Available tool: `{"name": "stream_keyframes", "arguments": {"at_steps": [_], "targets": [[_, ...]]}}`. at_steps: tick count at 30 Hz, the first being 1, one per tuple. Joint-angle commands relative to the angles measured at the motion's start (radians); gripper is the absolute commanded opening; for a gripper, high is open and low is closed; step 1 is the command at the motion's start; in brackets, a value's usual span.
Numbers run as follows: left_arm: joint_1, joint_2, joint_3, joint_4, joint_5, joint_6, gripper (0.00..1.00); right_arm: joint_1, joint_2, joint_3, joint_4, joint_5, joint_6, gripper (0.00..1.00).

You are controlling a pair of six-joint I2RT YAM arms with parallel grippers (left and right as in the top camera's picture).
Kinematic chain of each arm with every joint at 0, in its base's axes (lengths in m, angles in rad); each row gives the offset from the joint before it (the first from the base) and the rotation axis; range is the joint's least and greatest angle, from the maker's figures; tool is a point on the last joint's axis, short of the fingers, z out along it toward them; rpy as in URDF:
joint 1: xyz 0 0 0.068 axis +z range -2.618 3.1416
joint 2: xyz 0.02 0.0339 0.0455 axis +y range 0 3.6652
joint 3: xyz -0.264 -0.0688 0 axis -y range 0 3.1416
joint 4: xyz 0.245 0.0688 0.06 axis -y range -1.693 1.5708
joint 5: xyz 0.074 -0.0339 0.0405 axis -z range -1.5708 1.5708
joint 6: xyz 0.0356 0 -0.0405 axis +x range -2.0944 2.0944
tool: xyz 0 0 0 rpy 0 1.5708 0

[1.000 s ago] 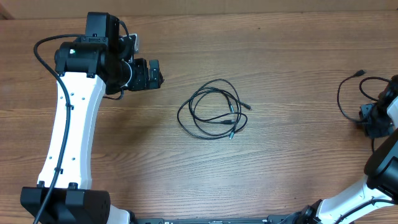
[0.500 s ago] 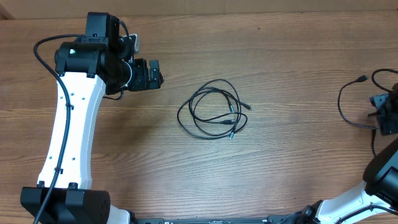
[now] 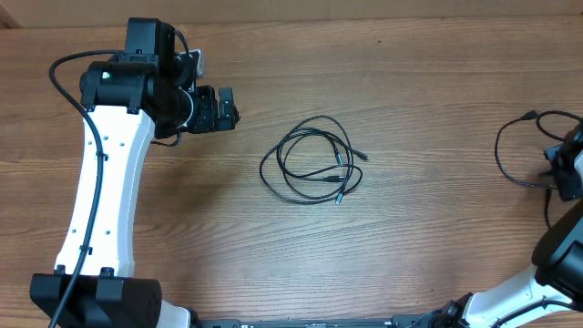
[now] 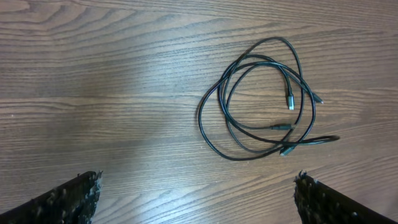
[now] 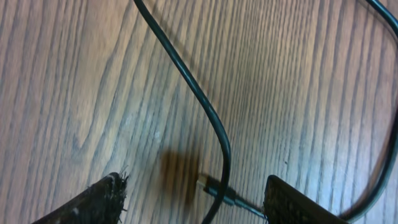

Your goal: Untangle cables

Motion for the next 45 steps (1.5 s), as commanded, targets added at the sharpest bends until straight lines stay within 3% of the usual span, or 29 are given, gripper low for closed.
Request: {"name": "stream_keyframes", "arguments": {"at_steps": [1, 7, 14, 26, 29, 32, 37, 45], "targets": [[-0.008, -0.017, 0.021, 0.003, 0.008, 0.02, 1.0, -0.004, 0.062, -0.005, 0.015, 0.018, -0.024, 0.7], [-0.008, -0.017, 0.021, 0.015, 0.012, 0.015, 1.0, -0.005, 0.088, -0.005, 0.04, 0.031, -0.038, 0.7], [-0.008, -0.017, 0.021, 0.009, 0.008, 0.016, 1.0, -0.008, 0.138, -0.001, 0.038, 0.002, -0.055, 0.04], [-0.008, -0.017, 0.021, 0.011, 0.008, 0.019, 1.0, -0.008, -0.032, 0.283, -0.26, 0.003, -0.064, 0.04], [-0.008, -0.017, 0.021, 0.005, 0.012, 0.019, 1.0, -0.008, -0.094, 0.323, -0.267, 0.214, -0.127, 0.04], [-0.008, -0.017, 0.021, 0.003, 0.012, 0.019, 1.0, -0.008, -0.112, 0.342, -0.269, 0.274, -0.153, 0.04], [-0.008, -0.017, 0.021, 0.005, 0.012, 0.019, 1.0, -0.006, -0.146, 0.385, -0.245, 0.379, -0.259, 0.04], [-0.008, -0.017, 0.021, -0.001, 0.012, 0.02, 1.0, -0.006, -0.155, 0.391, -0.116, 0.448, -0.605, 0.04]]}}
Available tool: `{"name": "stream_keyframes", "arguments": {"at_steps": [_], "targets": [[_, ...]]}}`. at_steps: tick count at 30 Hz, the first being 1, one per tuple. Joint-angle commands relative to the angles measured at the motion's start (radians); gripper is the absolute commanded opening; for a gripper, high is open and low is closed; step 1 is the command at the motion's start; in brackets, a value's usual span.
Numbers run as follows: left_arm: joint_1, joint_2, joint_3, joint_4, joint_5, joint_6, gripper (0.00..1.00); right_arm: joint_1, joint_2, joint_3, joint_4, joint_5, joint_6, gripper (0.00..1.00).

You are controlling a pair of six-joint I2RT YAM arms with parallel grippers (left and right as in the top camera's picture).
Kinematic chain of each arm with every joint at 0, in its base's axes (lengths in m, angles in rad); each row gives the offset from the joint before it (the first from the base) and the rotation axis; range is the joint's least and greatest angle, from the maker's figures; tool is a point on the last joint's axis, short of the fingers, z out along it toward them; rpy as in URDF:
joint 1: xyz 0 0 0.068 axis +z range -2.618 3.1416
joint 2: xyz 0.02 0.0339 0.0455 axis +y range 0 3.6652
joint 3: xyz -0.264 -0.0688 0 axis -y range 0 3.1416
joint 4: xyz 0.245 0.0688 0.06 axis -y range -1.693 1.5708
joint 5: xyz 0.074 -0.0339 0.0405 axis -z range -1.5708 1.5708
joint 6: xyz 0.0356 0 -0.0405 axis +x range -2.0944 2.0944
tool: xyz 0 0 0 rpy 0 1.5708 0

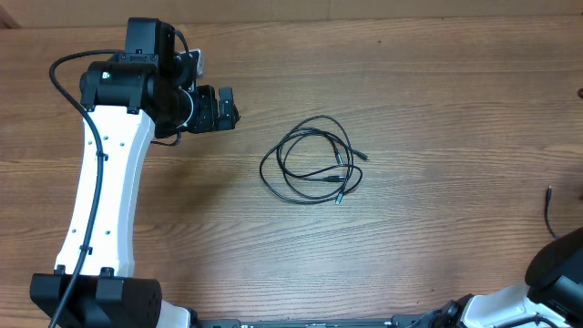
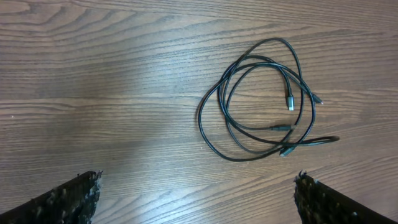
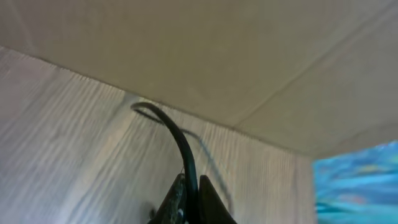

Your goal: Untangle cables

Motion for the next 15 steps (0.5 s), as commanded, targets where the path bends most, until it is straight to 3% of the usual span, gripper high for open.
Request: {"name": "stream_keyframes", "arguments": {"at_steps": [1, 15], "targets": [[-0.008, -0.017, 0.021, -0.006, 0.011, 0.02, 1.0, -0.002, -0.032, 0.027, 0.043, 0.042, -0.185, 0.04], [-0.008, -0.017, 0.021, 0.01, 0.011, 0.019, 1.0, -0.003, 0.014, 0.003, 0.042, -0.046, -0.322, 0.04]]}}
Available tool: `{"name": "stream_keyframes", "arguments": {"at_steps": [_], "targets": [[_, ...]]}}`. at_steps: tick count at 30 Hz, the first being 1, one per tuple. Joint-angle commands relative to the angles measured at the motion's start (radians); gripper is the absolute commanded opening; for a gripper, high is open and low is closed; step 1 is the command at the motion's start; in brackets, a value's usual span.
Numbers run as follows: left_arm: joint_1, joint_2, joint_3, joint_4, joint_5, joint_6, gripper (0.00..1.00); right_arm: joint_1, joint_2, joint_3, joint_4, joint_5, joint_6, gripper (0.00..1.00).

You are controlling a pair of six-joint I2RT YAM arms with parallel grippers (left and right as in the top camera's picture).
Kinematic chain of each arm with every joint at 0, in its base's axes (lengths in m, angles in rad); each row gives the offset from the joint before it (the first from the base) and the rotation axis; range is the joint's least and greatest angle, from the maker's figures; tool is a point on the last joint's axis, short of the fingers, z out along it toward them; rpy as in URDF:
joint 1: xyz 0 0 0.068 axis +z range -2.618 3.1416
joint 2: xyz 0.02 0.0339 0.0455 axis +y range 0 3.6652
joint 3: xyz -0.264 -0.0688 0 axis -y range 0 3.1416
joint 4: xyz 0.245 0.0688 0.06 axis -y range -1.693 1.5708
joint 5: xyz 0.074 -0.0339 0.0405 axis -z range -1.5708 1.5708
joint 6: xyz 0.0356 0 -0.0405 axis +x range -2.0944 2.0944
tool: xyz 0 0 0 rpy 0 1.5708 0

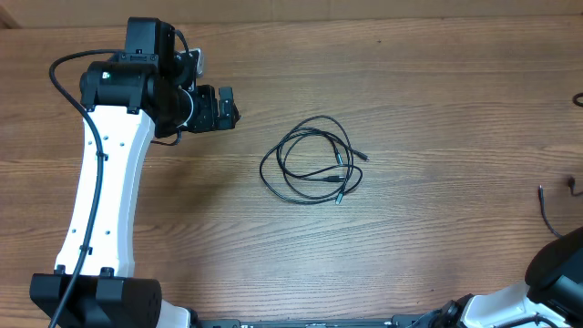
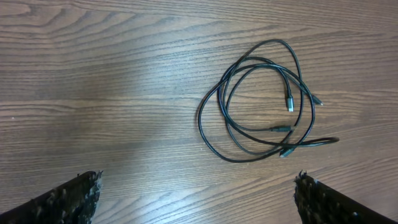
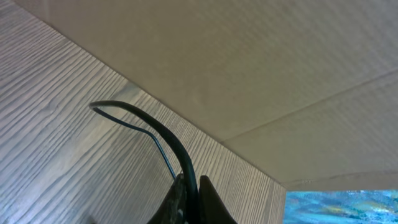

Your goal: Untangle cables

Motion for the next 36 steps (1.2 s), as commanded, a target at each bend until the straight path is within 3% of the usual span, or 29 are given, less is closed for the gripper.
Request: {"name": "stream_keyframes", "arguments": {"at_steps": [1, 8, 12, 21, 22, 23, 24, 26, 27, 30, 32, 36], "targets": [[-0.008, -0.017, 0.021, 0.004, 0.011, 0.019, 1.0, -0.003, 0.016, 0.003, 0.014, -0.001, -0.084, 0.04], [-0.008, -0.017, 0.021, 0.0, 0.011, 0.048, 1.0, -0.025, 0.017, 0.003, 0.183, 0.152, -0.414, 0.04], [-0.008, -0.017, 0.021, 0.005, 0.011, 0.05, 1.0, -0.047, 0.018, 0.003, 0.21, 0.143, -0.459, 0.04], [-0.008, -0.017, 0.021, 0.019, 0.035, 0.038, 1.0, -0.064, 0.045, -0.009, 0.12, -0.115, -0.48, 0.07], [-0.008, -0.017, 0.021, 0.019, 0.035, 0.038, 1.0, -0.064, 0.051, -0.017, 0.112, -0.14, -0.48, 0.11], [-0.008, -0.017, 0.021, 0.019, 0.035, 0.039, 1.0, -0.064, 0.057, -0.029, 0.115, -0.15, -0.481, 0.25], [-0.008, -0.017, 0.021, 0.018, 0.035, 0.039, 1.0, -0.064, 0.063, -0.043, 0.122, -0.15, -0.481, 0.32], [-0.008, -0.017, 0.021, 0.017, 0.035, 0.039, 1.0, -0.064, 0.081, -0.061, 0.13, -0.15, -0.477, 0.7], [-0.008, -0.017, 0.021, 0.017, 0.035, 0.039, 1.0, -0.064, 0.087, -0.061, 0.13, -0.154, -0.473, 0.78], [-0.008, -0.017, 0.021, 0.017, 0.039, 0.039, 1.0, -0.062, 0.089, -0.061, 0.131, -0.247, -0.467, 0.84], [-0.008, -0.017, 0.021, 0.017, 0.039, 0.038, 1.0, -0.063, 0.089, -0.061, 0.126, -0.449, -0.393, 0.88], [-0.008, -0.017, 0.021, 0.017, 0.061, 0.039, 1.0, -0.051, 0.089, -0.061, 0.116, -0.639, -0.364, 0.98]]}}
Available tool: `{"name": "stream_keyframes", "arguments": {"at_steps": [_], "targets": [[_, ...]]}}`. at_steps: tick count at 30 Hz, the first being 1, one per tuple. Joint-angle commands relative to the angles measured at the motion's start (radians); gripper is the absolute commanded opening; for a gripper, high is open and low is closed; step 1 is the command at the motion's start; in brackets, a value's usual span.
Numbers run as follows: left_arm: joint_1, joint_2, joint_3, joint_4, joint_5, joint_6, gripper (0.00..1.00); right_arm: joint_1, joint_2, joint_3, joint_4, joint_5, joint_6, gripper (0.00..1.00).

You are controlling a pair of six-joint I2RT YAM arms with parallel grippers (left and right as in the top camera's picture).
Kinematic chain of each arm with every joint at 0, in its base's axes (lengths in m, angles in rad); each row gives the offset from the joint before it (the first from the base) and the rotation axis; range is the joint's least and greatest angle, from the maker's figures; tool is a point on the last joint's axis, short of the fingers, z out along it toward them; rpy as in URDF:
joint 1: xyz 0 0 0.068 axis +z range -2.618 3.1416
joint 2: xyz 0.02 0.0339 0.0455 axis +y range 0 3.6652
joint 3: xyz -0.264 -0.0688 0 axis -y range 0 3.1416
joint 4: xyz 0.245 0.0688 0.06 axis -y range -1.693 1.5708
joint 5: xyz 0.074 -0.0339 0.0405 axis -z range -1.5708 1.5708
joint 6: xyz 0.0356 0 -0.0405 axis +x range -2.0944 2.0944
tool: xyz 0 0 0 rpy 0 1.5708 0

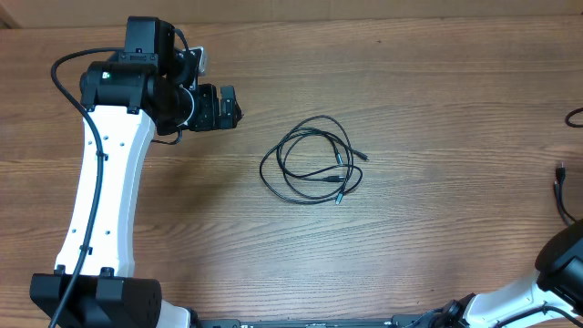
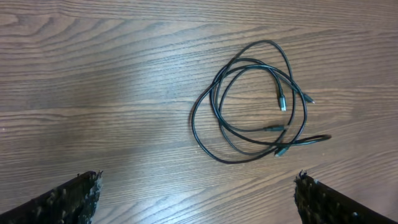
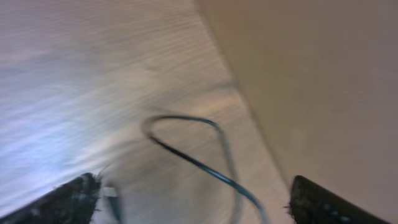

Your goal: Untangle cables

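Observation:
A tangle of thin black cables (image 1: 310,161) lies coiled in the middle of the wooden table; the left wrist view shows its loops and plug ends (image 2: 255,102). My left gripper (image 1: 226,107) hovers up and to the left of it, open (image 2: 198,180) with nothing between its fingers. Another black cable (image 3: 193,140) lies in a loop at the far right, blurred, beneath my open right gripper (image 3: 194,183). Only short pieces of that cable (image 1: 561,189) show at the right edge of the overhead view. The right gripper itself is outside the overhead view.
The table's back edge meets a beige wall (image 3: 323,74) close to the right-hand cable. The right arm's base (image 1: 560,264) sits at the bottom right corner, and the left arm's white link (image 1: 100,191) runs down the left side.
My right gripper was shut on the right-hand cable and is now open, with that cable lying looped on the table below it. The left gripper has shifted slightly; the tangle is unchanged.
At first my right gripper stood open over a plug end of the right-hand cable, low at the table. Then it was shut on that cable and raised near the wall, twice seen so. Now it is open and the cable lies free. The central tangle never moved.

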Motion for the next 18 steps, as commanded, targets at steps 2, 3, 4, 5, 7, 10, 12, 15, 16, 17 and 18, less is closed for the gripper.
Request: {"name": "stream_keyframes", "arguments": {"at_steps": [2, 3, 4, 5, 7, 10, 12, 15, 16, 17, 18], "targets": [[-0.008, -0.017, 0.021, 0.002, 0.027, 0.013, 1.0, 0.024, 0.0, -0.005, -0.008, -0.351, 0.04, 1.0], [-0.008, -0.017, 0.021, 0.003, 0.027, 0.013, 1.0, 0.029, 0.0, -0.005, -0.027, -0.467, 0.039, 1.0], [-0.008, -0.017, 0.021, 0.003, 0.026, 0.013, 1.0, 0.031, 0.0, -0.005, -0.039, -0.548, 0.039, 1.0], [-0.008, -0.017, 0.021, 0.003, 0.027, 0.013, 1.0, 0.035, 0.0, -0.005, -0.055, -0.66, 0.04, 1.0], [-0.008, -0.017, 0.021, 0.004, 0.022, 0.013, 1.0, 0.053, 0.0, -0.005, -0.091, -0.871, 0.04, 1.0], [-0.008, -0.017, 0.021, 0.004, 0.019, 0.012, 1.0, 0.112, 0.0, -0.005, -0.178, -1.01, 0.039, 1.0], [-0.008, -0.017, 0.021, 0.004, 0.019, 0.012, 1.0, 0.17, 0.0, -0.005, -0.256, -1.009, 0.038, 1.0], [-0.008, -0.017, 0.021, 0.005, 0.019, 0.012, 1.0, 0.279, 0.0, -0.005, -0.37, -1.01, -0.023, 1.0], [-0.008, -0.017, 0.021, 0.004, 0.019, 0.012, 1.0, 0.317, 0.0, -0.005, -0.397, -1.009, -0.053, 1.0], [-0.008, -0.017, 0.021, 0.004, 0.019, 0.013, 1.0, 0.332, 0.0, -0.005, -0.408, -1.009, -0.065, 1.0], [-0.008, -0.017, 0.021, 0.004, 0.019, 0.012, 1.0, 0.381, 0.0, -0.005, -0.429, -1.009, -0.091, 1.0]]}}
